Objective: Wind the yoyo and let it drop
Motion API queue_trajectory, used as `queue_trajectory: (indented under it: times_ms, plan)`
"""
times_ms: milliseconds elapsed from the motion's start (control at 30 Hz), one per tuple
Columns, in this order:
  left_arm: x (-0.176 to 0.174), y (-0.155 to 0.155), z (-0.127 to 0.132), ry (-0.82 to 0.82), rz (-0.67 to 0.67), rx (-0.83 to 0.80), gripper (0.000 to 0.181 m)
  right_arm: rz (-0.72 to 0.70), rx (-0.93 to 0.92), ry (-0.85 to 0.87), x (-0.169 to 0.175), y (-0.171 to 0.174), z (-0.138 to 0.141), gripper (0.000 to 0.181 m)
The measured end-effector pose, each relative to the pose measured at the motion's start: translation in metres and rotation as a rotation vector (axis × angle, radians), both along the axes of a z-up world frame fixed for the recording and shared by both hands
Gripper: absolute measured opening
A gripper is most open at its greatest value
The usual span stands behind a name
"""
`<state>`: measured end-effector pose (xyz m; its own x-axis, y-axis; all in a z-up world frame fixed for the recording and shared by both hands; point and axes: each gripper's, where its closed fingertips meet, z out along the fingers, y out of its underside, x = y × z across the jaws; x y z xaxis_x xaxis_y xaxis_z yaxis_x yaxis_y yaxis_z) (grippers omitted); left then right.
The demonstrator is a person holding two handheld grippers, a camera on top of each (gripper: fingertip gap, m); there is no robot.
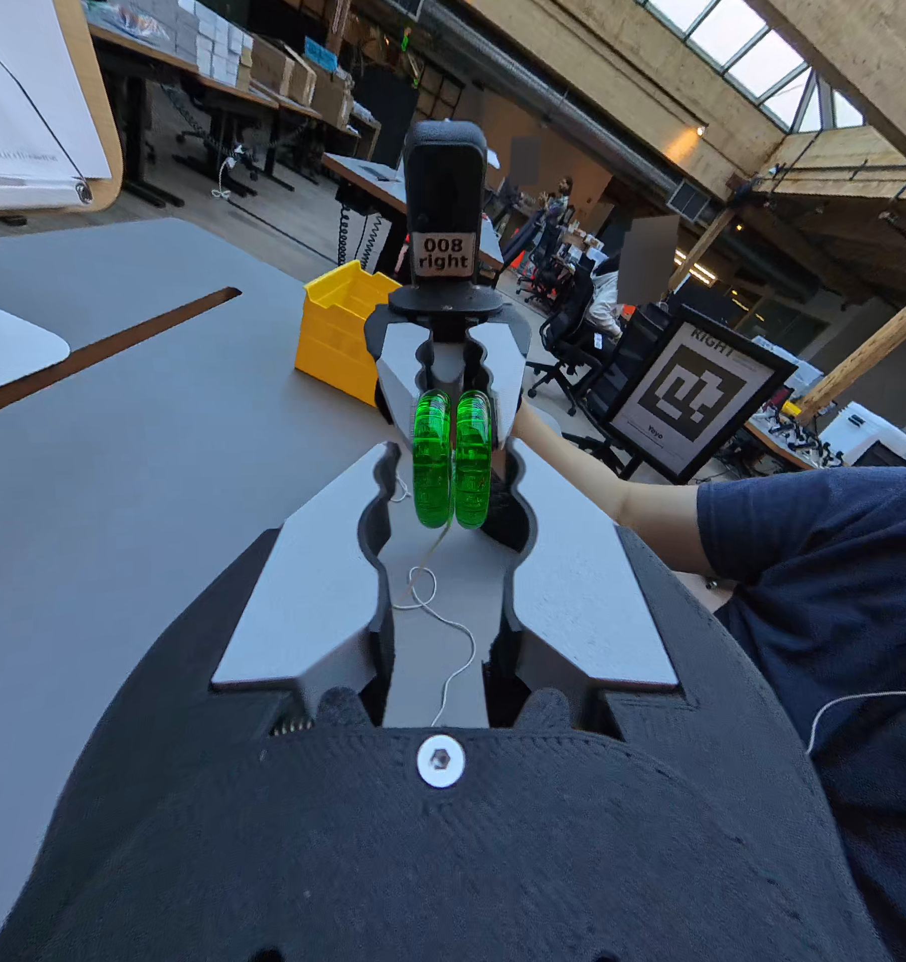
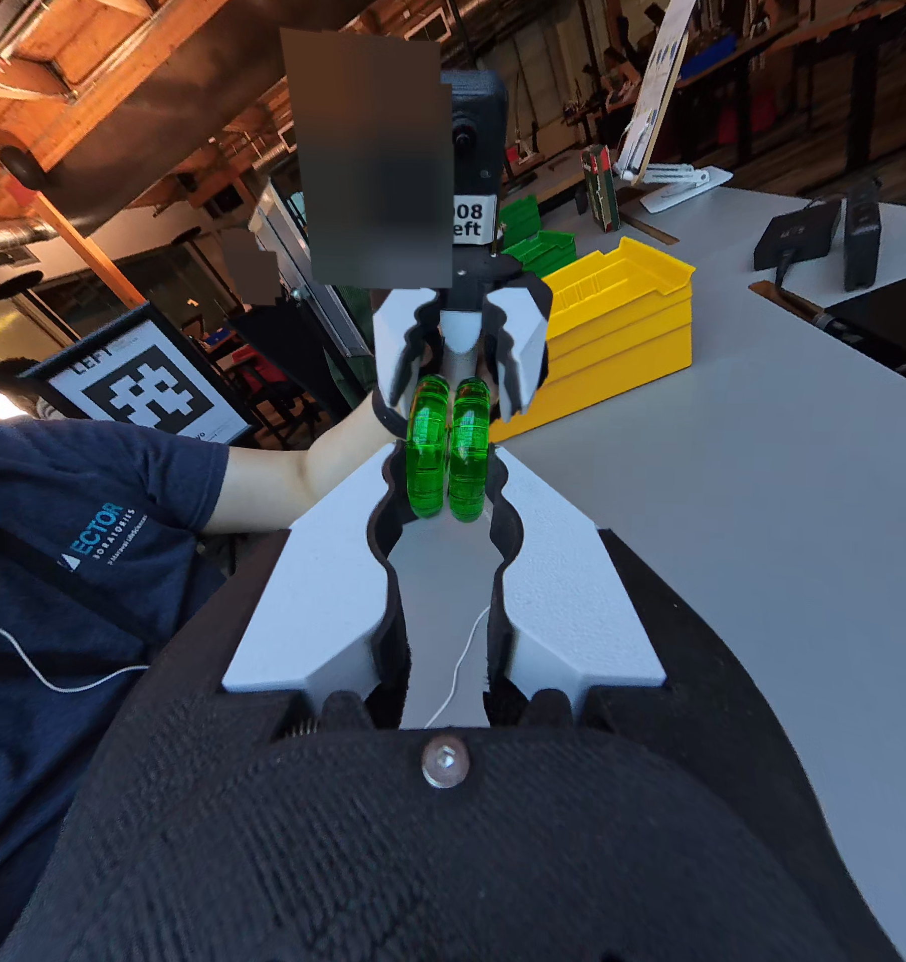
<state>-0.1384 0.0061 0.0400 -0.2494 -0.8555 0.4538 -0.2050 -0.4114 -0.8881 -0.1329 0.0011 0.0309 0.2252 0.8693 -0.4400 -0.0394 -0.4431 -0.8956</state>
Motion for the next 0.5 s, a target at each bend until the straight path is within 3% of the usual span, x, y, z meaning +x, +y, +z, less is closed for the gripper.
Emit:
queue_trajectory:
  times_ms: [33,167,500]
  plan:
    - [0.000,0.000,-0.001,0.006,0.004,0.011,0.054,0.003,0.004,-0.038,0.003,-0.002,-0.003,0.028]
    - [0.006,-0.016,-0.015,0.073,-0.051,0.081,0.053,0.009,0.007,-0.104,0.006,-0.008,-0.005,0.028]
    - [0.018,-0.032,-0.032,0.103,-0.128,0.101,0.029,0.024,-0.026,-0.095,0.000,-0.009,-0.004,0.028]
